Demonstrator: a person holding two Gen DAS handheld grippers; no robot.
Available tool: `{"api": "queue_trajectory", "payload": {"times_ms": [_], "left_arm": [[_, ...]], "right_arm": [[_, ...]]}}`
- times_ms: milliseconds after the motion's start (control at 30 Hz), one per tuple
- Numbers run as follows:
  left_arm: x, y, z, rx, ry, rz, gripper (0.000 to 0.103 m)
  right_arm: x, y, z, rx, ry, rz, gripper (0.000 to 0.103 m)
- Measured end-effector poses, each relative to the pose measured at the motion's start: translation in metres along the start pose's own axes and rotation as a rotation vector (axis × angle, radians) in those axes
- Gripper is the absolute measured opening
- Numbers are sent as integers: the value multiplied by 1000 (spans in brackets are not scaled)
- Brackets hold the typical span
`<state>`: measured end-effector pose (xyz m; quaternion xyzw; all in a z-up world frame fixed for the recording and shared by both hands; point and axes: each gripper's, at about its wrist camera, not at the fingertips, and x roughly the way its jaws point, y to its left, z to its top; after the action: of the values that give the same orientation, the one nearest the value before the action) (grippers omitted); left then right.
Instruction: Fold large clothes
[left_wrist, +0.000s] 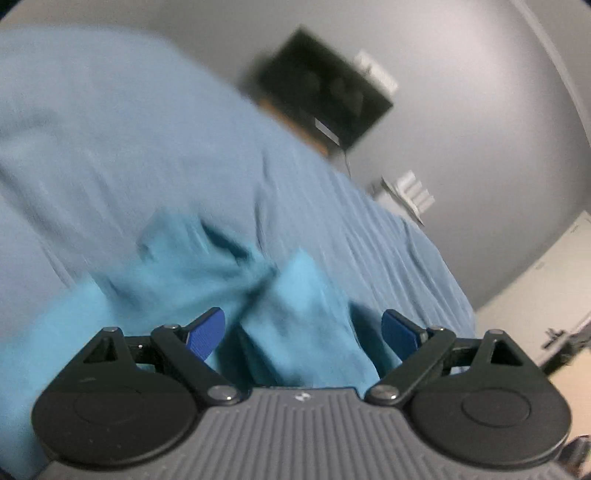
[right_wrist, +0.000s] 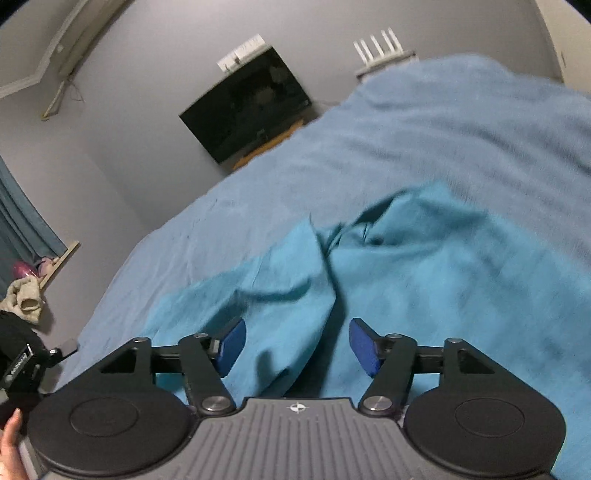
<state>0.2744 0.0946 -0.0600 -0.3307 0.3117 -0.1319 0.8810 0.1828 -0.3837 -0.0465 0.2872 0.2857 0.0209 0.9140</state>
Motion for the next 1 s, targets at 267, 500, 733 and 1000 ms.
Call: {"api": "queue_trajectory", "payload": {"times_ms": [267, 500, 733, 1000], "left_arm": [[30, 14, -16, -60, 148, 5, 2], [3, -19, -35, 128, 197, 7, 1], [4, -19, -39, 151, 197, 144, 6], [-22, -92, -62, 526, -35, 109, 63]], "right_arm": [[23, 11, -13, -23, 29, 51, 16], [-14, 10, -7, -38, -95, -14, 9], [-9, 8, -15, -49, -39, -163, 45], [-37, 64, -26, -386, -202, -90, 59]]}}
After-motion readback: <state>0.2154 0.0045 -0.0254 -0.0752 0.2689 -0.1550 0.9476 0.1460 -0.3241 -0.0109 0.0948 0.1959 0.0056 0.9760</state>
